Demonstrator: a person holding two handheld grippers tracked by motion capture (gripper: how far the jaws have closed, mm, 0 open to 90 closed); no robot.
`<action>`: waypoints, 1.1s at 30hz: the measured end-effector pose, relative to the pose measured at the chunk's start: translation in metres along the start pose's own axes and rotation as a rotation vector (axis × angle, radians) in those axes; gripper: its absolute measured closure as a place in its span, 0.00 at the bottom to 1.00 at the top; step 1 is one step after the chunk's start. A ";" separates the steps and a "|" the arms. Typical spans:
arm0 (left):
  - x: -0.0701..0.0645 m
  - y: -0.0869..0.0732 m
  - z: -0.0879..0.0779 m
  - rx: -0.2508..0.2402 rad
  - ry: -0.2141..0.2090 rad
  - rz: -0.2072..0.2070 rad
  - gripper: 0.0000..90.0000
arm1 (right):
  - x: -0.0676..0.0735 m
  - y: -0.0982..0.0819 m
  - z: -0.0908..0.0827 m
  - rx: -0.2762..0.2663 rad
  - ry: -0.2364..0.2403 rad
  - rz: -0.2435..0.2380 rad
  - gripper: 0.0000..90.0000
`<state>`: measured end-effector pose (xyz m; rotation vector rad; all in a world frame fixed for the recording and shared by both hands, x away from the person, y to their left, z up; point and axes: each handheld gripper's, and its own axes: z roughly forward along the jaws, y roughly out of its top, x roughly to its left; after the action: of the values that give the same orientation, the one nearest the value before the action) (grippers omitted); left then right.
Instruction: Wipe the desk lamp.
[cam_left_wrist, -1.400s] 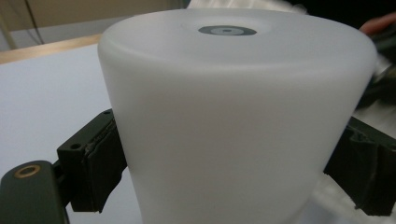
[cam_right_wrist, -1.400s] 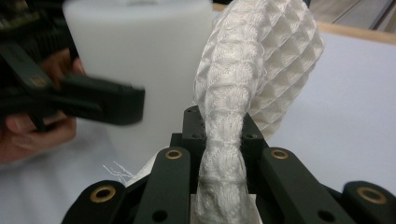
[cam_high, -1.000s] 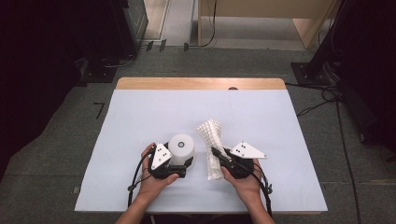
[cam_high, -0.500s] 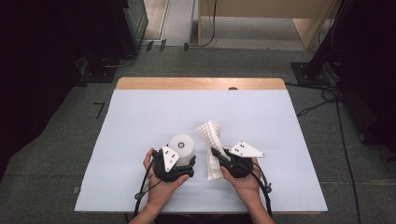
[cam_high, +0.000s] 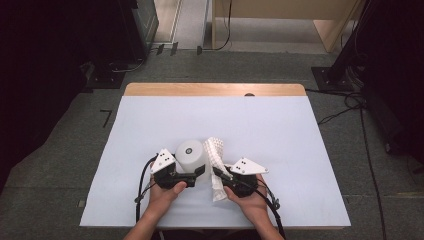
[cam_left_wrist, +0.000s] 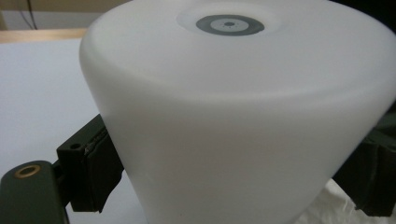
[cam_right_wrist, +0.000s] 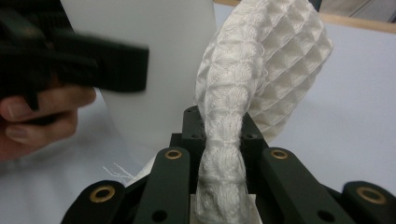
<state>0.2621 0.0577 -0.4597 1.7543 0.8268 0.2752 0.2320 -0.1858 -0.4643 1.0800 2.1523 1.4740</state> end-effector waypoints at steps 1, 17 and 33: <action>-0.002 -0.001 0.002 0.007 -0.007 0.010 0.09 | 0.001 0.002 -0.002 -0.006 0.000 0.001 0.88; -0.016 -0.005 0.012 0.074 -0.022 0.118 0.09 | 0.001 0.024 -0.026 -0.096 -0.005 -0.021 0.88; -0.001 0.002 0.000 0.030 0.046 0.127 0.09 | -0.010 0.002 -0.003 0.016 -0.014 0.010 0.88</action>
<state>0.2627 0.0567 -0.4575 1.8374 0.7570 0.3905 0.2375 -0.1947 -0.4632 1.1052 2.1555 1.4516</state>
